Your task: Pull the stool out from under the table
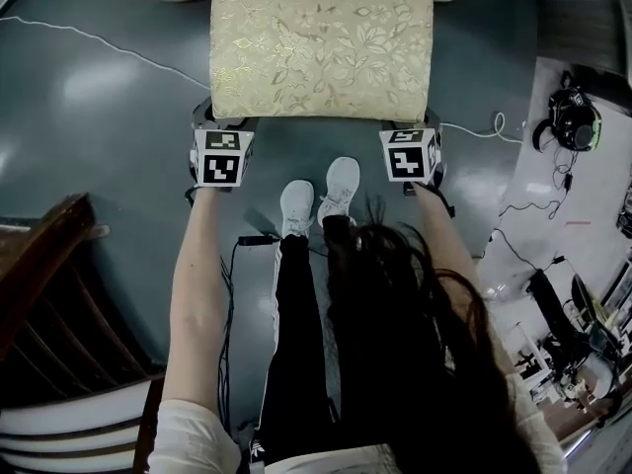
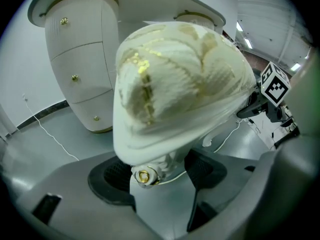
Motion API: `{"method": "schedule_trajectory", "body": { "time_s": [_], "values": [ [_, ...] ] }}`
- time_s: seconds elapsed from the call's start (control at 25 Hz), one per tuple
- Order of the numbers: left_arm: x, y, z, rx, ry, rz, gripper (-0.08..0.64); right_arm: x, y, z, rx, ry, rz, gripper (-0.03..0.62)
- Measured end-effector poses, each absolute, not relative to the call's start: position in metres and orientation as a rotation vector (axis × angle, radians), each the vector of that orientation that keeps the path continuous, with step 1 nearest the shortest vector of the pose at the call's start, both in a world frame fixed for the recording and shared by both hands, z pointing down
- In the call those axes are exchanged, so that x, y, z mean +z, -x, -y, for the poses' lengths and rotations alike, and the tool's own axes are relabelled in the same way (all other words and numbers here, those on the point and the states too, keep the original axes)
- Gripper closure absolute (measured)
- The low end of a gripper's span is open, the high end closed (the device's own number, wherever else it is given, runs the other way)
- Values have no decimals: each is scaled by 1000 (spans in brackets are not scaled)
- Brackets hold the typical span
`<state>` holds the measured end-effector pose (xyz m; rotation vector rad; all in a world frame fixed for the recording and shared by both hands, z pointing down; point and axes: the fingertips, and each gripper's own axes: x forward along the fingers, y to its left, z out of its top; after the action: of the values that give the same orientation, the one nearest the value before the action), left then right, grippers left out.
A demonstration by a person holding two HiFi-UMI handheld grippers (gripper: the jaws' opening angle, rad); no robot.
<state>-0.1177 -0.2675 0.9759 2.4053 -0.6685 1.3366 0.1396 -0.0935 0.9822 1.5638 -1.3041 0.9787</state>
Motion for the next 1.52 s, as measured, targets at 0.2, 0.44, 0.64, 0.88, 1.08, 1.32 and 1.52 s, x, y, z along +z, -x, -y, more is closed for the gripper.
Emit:
{"method": "schedule_trajectory", "body": {
  "time_s": [0.2,0.44,0.64,0.88,1.08,1.32,1.52],
  "values": [
    [978,117,268,1362,-2390,641,225,981,-139,91,977,-1572,1298,321],
    [978,118,270,1408,-2366,601,225,981,-135,89,1015,-1568,1283,321],
    [976,120,272,1439,-2352,568,225,976,-130,84,1057,-1553,1265,322],
    [978,122,269,1471,-2319,542,225,979,-131,83,1072,-1538,1252,322],
    [974,119,270,1470,-2319,523,225,977,-130,83,1094,-1524,1240,322],
    [973,121,270,1478,-2311,510,225,975,-128,83,1099,-1524,1228,322],
    [975,122,271,1480,-2311,510,225,978,-128,83,1097,-1528,1228,322]
  ]
}}
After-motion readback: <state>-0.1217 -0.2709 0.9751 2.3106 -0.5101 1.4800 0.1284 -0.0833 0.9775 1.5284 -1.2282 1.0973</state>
